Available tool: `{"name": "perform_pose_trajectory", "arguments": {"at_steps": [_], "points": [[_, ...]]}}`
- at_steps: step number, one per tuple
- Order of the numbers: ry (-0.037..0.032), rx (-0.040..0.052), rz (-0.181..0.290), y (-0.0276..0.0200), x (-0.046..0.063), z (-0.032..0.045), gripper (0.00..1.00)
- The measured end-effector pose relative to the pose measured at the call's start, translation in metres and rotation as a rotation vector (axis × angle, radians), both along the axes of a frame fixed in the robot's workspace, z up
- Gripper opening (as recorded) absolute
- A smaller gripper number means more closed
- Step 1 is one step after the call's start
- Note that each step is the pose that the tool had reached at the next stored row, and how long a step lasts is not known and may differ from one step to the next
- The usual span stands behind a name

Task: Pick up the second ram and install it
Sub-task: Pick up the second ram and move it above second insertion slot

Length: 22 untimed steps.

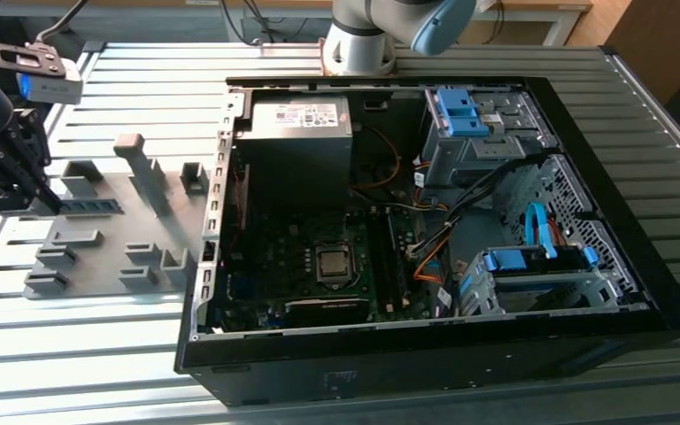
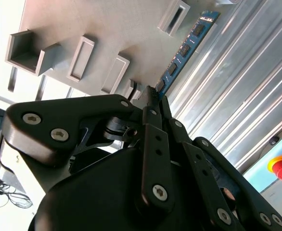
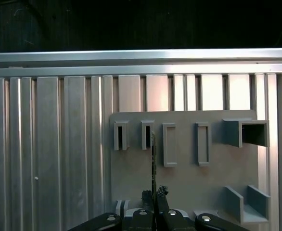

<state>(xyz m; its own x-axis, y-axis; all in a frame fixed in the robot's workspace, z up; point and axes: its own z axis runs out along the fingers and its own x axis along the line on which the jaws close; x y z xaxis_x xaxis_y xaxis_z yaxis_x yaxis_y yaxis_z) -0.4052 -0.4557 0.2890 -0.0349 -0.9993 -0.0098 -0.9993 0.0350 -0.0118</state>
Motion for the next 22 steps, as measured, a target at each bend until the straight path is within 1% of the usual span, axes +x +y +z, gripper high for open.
{"name": "perform_pose_trajectory", "arguments": {"at_steps": [22], "points": [[0.0000,0.0000,0.000,0.0000,0.000,0.0153,0.14]]}}
